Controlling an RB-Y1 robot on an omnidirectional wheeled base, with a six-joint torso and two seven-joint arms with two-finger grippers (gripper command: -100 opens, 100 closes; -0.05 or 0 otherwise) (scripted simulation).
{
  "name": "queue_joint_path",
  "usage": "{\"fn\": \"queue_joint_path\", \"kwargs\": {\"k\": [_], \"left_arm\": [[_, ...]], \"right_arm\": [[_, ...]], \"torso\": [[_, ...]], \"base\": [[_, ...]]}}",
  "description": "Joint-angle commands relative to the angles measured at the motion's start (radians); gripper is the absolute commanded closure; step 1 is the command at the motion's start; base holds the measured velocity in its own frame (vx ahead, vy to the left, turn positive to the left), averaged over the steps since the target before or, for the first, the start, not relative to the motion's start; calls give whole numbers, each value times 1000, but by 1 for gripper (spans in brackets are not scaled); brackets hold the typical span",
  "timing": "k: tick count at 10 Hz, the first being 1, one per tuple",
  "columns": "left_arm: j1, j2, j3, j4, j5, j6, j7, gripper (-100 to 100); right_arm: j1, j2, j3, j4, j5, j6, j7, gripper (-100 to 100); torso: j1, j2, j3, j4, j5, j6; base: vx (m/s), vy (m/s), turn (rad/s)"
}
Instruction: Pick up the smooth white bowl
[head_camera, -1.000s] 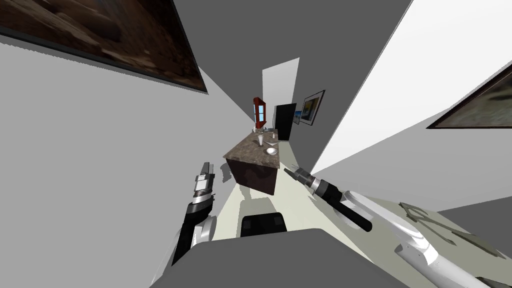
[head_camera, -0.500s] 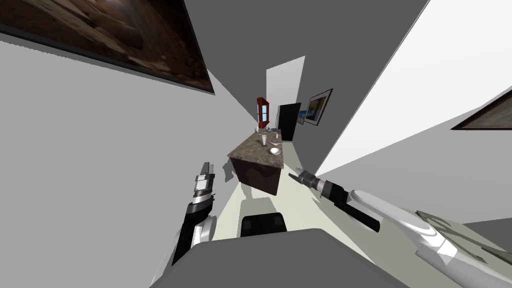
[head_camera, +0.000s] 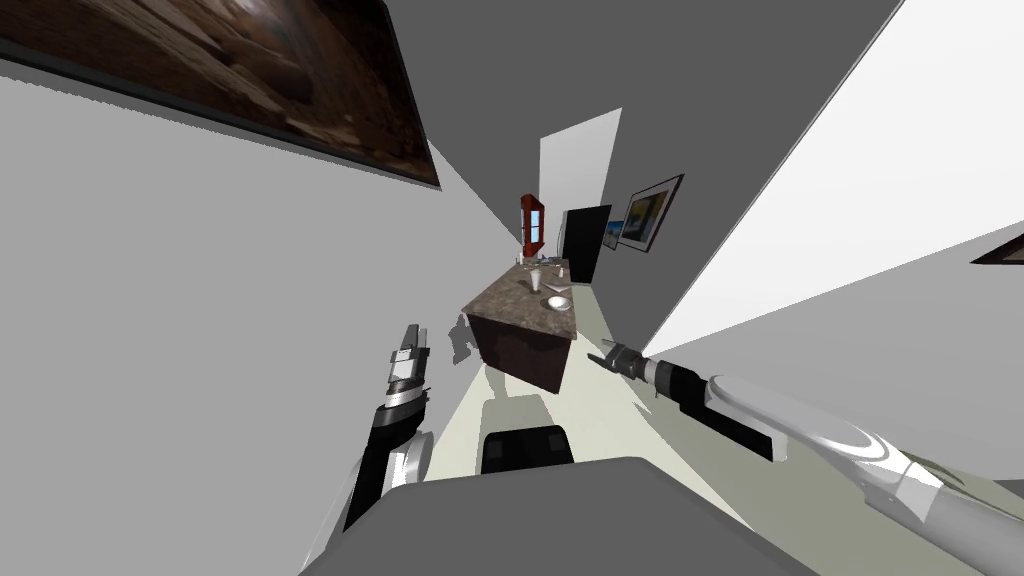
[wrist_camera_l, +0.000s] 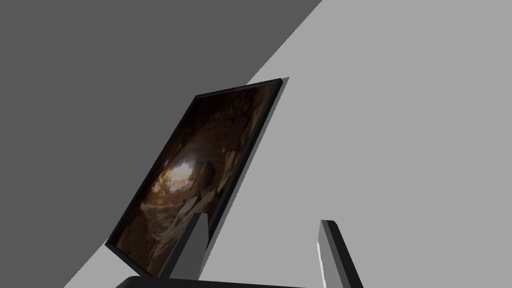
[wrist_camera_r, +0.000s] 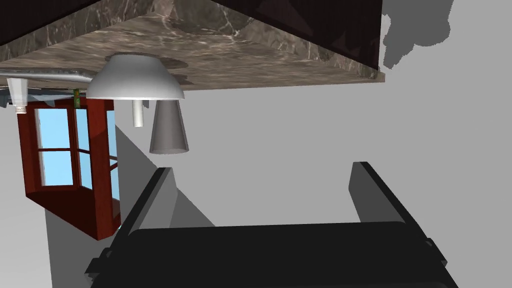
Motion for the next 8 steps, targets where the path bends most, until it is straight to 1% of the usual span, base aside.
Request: {"fn": "queue_joint_path", "kwargs": {"k": [1, 2, 3, 4, 5, 6, 7, 8], "left_arm": [[0, 0, 0, 0, 0, 0, 0, 0], [0, 0, 0, 0, 0, 0, 0, 0], [0, 0, 0, 0, 0, 0, 0, 0], [0, 0, 0, 0, 0, 0, 0, 0], [0, 0, 0, 0, 0, 0, 0, 0], [0, 0, 0, 0, 0, 0, 0, 0], [0, 0, 0, 0, 0, 0, 0, 0], [0, 0, 0, 0, 0, 0, 0, 0]], "right_arm": [[32, -50, -9, 24, 41, 10, 1, -100], [32, -70, -9, 24, 41, 10, 1, -100], [50, -103, -8, 48, 75, 26, -3, -100], [50, -128, -8, 48, 75, 26, -3, -100], [68, -165, -6, 73, 107, 41, -7, -100], [68, -184, -6, 73, 107, 41, -7, -100], [88, -220, -5, 97, 138, 56, -10, -100], [88, -238, -5, 97, 138, 56, -10, -100]], "torso": [[0, 0, 0, 0, 0, 0], [0, 0, 0, 0, 0, 0], [0, -1, 0, 0, 0, 0], [1, -1, -1, 0, 0, 0], [1, -1, -1, 0, 0, 0], [1, -2, -1, 0, 0, 0], [1, -2, -1, 0, 0, 0], [2, -2, -1, -1, 0, 0]], "base": [[43, 58, 111], [41, 49, 58], [49, 61, 118], [51, 57, 54], [65, 68, 113], [59, 53, 48], [71, 81, 102], [68, 58, 57]]}}
